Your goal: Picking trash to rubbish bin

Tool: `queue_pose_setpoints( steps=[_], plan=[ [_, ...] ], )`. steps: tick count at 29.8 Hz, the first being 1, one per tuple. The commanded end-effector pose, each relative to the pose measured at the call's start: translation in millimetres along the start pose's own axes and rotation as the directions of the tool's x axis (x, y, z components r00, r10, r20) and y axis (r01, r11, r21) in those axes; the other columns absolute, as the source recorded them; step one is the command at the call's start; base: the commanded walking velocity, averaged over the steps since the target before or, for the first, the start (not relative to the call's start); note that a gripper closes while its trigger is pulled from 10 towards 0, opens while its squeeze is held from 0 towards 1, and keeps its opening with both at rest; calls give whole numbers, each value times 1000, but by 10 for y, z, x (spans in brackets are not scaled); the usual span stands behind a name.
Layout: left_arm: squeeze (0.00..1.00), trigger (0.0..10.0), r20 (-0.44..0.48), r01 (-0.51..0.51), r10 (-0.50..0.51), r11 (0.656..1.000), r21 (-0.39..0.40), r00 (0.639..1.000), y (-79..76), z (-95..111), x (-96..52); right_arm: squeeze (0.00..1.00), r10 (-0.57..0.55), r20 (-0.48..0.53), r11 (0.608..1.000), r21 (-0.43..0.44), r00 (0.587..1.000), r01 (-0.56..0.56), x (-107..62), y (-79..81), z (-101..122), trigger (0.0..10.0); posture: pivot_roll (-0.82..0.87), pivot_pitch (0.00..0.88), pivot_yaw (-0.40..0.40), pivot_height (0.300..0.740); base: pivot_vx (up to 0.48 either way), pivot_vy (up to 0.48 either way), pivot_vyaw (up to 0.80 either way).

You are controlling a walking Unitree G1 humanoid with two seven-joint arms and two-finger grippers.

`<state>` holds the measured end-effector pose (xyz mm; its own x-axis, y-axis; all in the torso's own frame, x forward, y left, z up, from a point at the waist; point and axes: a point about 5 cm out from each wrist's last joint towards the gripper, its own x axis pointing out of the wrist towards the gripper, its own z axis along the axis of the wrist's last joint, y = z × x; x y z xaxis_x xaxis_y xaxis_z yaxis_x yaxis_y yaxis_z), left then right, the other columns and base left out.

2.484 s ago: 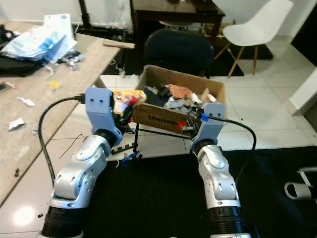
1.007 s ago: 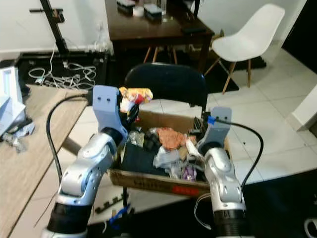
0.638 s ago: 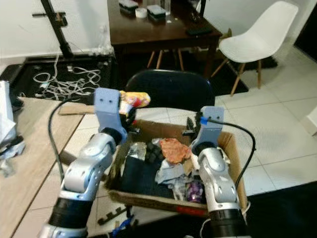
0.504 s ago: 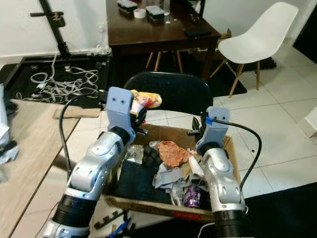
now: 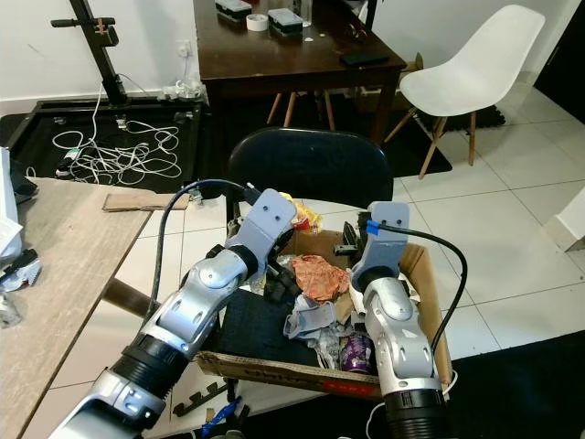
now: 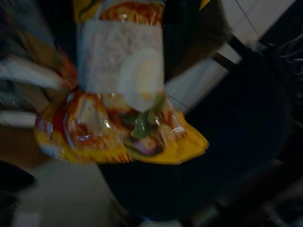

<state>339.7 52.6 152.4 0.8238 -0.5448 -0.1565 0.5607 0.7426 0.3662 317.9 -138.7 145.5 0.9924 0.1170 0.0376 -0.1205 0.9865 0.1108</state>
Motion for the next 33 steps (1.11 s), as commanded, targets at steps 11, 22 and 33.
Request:
queue_pose_setpoints(
  steps=[11,22,33],
  plan=[
    [0,10000,153,-26,48,989,-142,987,42,229,28,0,-25,-31,1000,6,999,25,-31,-42,-75,10000,133,133,22,740,0,0,0],
    [0,10000,229,107,-68,981,-161,971,-61,307,-66,0,0,-32,1000,9,999,1,4,16,-77,10000,145,118,10,740,0,0,0],
    [0,10000,287,70,11,960,-271,958,-25,332,-127,0,1,-26,1000,8,1000,-1,26,13,-61,10000,140,88,9,740,0,0,0]
  ],
)
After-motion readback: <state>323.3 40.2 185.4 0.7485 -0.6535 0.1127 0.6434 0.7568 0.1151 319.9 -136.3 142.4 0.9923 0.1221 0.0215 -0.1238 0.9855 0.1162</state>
